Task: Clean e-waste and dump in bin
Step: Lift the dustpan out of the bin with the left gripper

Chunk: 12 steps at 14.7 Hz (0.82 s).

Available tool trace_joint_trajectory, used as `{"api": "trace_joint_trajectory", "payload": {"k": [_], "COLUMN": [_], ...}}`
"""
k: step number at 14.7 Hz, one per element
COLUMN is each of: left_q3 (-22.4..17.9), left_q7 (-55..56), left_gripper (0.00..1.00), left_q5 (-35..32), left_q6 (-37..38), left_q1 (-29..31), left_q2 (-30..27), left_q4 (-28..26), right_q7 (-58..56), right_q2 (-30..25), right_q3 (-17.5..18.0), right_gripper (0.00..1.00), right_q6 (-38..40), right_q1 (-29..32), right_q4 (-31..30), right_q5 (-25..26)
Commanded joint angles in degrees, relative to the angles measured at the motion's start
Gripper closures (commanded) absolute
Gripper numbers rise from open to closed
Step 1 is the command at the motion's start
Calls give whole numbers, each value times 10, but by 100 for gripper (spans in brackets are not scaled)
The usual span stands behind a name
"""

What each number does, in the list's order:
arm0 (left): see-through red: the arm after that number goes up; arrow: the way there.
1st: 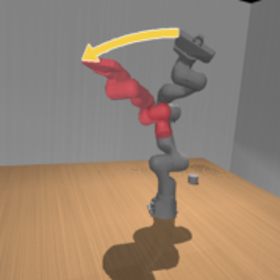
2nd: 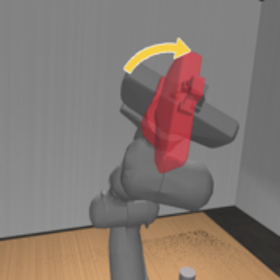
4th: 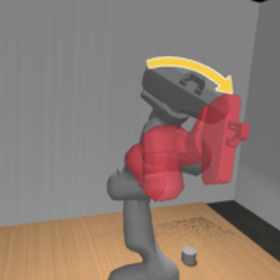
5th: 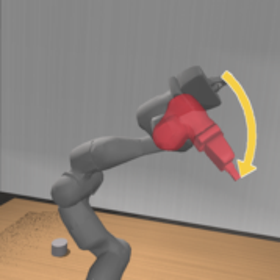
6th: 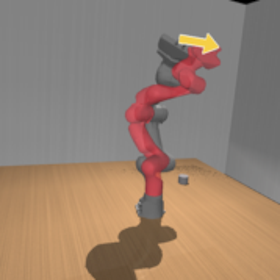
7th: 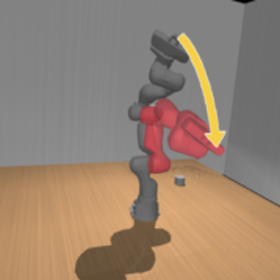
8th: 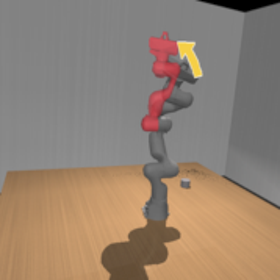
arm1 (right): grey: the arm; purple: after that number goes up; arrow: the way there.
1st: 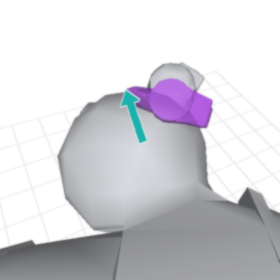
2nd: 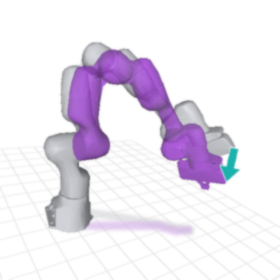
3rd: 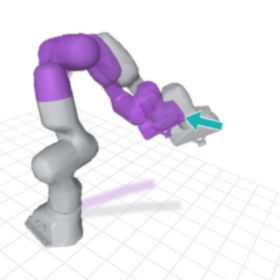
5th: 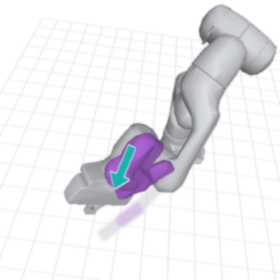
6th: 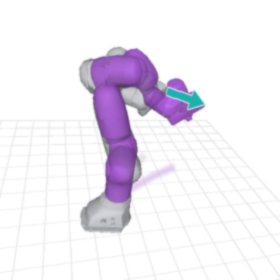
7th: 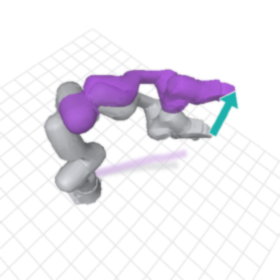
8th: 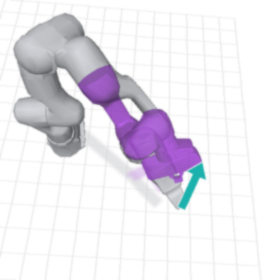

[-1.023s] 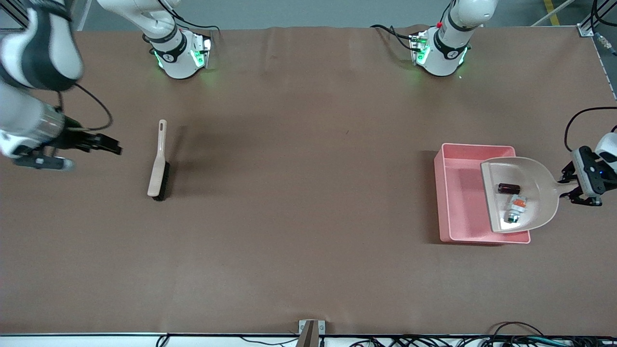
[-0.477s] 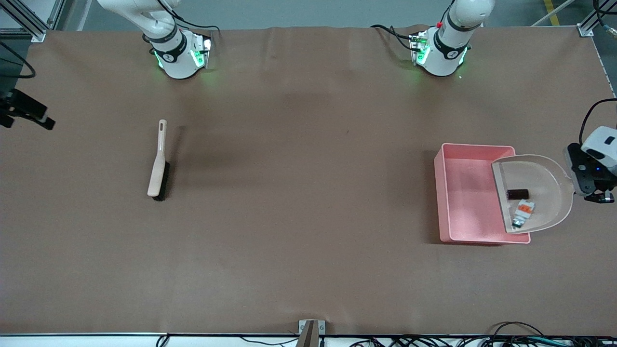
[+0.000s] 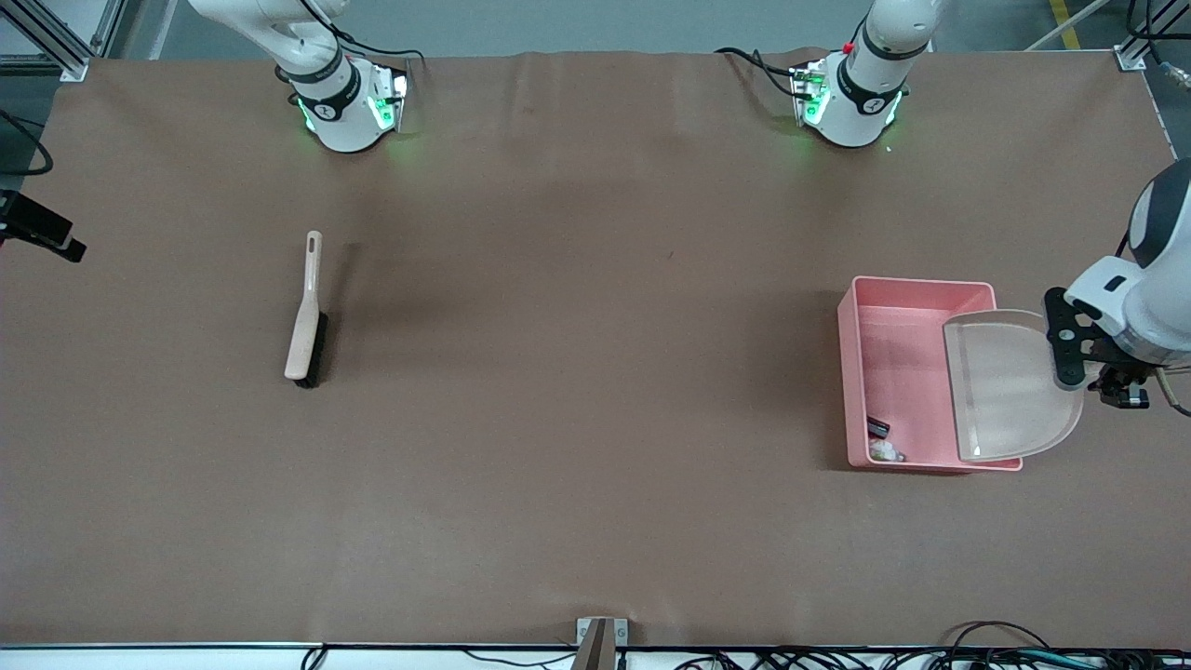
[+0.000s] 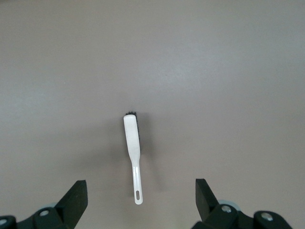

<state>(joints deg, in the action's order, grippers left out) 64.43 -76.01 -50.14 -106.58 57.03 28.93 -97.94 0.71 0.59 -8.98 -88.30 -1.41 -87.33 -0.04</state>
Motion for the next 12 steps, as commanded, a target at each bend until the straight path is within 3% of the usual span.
{"api": "trace_joint_trajectory", "payload": {"k": [1, 7, 12], "left_q3": [-2, 1, 0], "left_q7": [1, 9, 95], "left_gripper": [98, 97, 97], "left_q5": [-15, 44, 51], "left_q6": [13, 6, -25], "left_q1": [-28, -117, -197], "left_q2": [1, 34, 84], "left_q4": [31, 97, 100], "right_q7": [1, 3, -9], "right_q2": [-9, -9, -9], "right_q3": [7, 7, 8], "right_gripper": [0, 0, 0], "right_q6": [2, 3, 3], "right_q1": [8, 6, 5], "right_q4": [-8, -10, -11], "right_q5": [12, 12, 12]}}
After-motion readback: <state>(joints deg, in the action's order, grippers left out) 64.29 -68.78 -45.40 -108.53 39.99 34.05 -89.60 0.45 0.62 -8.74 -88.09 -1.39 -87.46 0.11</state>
